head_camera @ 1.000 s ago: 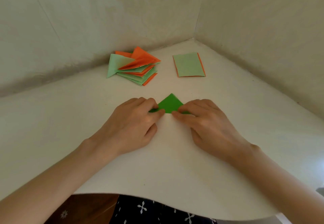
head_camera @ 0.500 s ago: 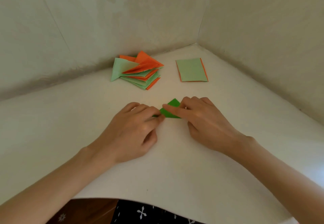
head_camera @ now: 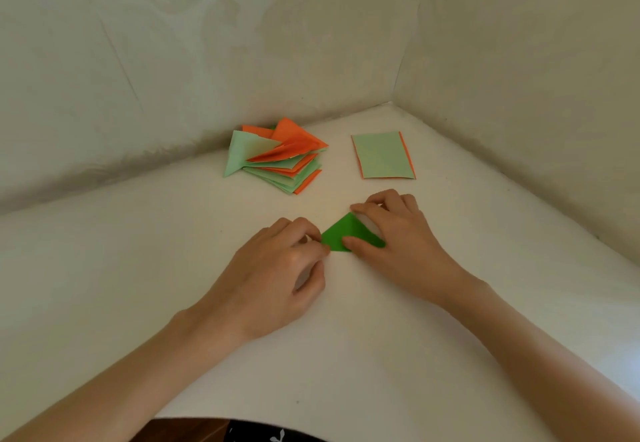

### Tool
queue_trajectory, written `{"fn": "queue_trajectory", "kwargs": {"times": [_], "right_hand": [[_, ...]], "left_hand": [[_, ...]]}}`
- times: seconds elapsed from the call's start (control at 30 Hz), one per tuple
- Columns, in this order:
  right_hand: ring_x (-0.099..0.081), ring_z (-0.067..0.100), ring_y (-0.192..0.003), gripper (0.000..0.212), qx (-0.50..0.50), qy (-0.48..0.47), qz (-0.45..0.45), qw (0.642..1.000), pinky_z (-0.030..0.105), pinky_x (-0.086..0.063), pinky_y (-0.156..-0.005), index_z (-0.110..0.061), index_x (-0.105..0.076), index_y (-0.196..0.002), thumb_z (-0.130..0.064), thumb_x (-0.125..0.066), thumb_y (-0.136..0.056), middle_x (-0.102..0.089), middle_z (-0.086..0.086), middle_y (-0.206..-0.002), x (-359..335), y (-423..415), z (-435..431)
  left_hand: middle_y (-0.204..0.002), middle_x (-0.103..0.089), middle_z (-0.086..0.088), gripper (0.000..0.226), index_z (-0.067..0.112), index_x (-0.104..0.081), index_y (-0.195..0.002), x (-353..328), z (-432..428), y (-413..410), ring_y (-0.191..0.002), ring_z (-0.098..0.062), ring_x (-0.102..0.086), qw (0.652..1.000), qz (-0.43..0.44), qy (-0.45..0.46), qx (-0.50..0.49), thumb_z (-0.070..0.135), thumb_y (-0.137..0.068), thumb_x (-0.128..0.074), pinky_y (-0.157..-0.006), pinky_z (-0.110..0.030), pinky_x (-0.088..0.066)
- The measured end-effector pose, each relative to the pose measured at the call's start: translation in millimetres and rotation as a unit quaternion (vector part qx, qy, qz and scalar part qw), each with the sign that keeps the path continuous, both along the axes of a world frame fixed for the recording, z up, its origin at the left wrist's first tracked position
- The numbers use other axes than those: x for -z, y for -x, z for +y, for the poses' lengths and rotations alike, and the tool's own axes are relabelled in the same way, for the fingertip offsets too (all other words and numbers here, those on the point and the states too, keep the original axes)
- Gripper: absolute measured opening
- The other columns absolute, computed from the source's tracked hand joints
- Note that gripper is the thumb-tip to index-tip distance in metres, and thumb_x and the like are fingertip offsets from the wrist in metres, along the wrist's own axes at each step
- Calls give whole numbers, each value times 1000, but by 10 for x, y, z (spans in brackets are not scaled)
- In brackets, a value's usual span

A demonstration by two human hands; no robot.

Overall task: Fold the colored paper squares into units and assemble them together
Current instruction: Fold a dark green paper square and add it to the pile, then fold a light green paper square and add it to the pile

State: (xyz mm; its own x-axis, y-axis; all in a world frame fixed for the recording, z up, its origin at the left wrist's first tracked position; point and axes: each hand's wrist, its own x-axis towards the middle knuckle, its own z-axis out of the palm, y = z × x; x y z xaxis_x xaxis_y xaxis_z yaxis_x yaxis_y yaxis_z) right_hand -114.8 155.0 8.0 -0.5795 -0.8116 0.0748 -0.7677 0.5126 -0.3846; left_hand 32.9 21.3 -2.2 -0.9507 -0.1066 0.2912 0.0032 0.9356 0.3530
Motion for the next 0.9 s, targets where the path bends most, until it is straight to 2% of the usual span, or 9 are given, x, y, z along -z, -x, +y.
{"fn": "queue_trajectory", "kwargs": {"times": [0.13,0.2,0.3,0.37,0.43,0.53,0.67,0.77,0.9], "right_hand": [[-33,12,-109,33,-1,27,-99,995,27,-32,-94,-27,-52,-113,-30,-67,-84,-43,-8,-113,-37,-15,-44],[-43,8,-99,27,1,77,-163,984,17,-37,-82,-30,-51,-98,-19,-69,-82,-51,-6,-105,-48,-13,-47],[-49,-3,-67,32,17,155,-273,949,9,-39,-57,-29,-51,-86,-3,-68,-80,-58,-4,-85,-50,-31,-64],[-49,-2,-61,34,8,187,-314,931,12,-41,-56,-27,-54,-87,3,-68,-79,-56,-5,-76,-62,-36,-87],[-51,-1,-65,33,-10,194,-297,935,12,-43,-62,-26,-59,-88,5,-68,-78,-56,-6,-76,-92,-19,-137],[-54,-6,-65,29,-35,235,-226,945,7,-39,-62,-23,-65,-78,6,-67,-77,-61,-12,-74,-231,45,-322],[-56,0,-75,20,-51,342,-71,935,7,-38,-68,-17,-67,-78,3,-65,-78,-64,-4,-80,-488,203,-725],[-58,17,-83,14,-68,352,40,933,13,-39,-75,-4,-69,-85,3,-59,-77,-63,8,-86,-476,387,-1044],[-61,28,-87,21,-52,329,15,943,24,-42,-81,-5,-71,-89,4,-58,-76,-67,11,-89,-202,498,-1205]], "left_hand": [[-110,-57,2,22,15,-67,-91,30,1,40,-97,-15,-55,998,15,-51,-46,35,-90,-55,-77,-32,-49],[-108,-55,5,14,17,-61,-90,31,7,74,-98,-13,-53,994,19,-85,-61,30,-87,-64,-80,-27,-45],[-101,-52,11,28,22,-51,-106,28,16,120,-89,-4,-50,986,7,-139,-90,29,-85,-67,-72,-13,-39],[-97,-53,14,34,24,-48,-114,19,-17,152,-82,0,-49,978,-7,-181,-104,25,-85,-67,-70,-9,-39],[-90,-57,13,24,24,-57,-105,-11,-99,202,-79,-2,-52,979,0,-177,-97,18,-85,-68,-72,-17,-43],[-82,-61,10,6,19,-67,-85,-168,-338,297,-77,-6,-52,985,113,-92,-96,19,-80,-65,-71,-32,-44],[-86,-65,1,24,15,-70,-88,-545,-727,536,-82,-15,-53,971,208,-16,-118,29,-79,-52,-71,-30,-40],[-89,-69,-3,15,15,-72,-89,-564,-1004,763,-84,-26,-58,965,204,6,-166,18,-81,-61,-73,-32,-40],[-93,-71,-7,20,12,-74,-96,-243,-1143,836,-88,-30,-62,974,155,-28,-162,6,-81,-63,-76,-28,-39]]}}
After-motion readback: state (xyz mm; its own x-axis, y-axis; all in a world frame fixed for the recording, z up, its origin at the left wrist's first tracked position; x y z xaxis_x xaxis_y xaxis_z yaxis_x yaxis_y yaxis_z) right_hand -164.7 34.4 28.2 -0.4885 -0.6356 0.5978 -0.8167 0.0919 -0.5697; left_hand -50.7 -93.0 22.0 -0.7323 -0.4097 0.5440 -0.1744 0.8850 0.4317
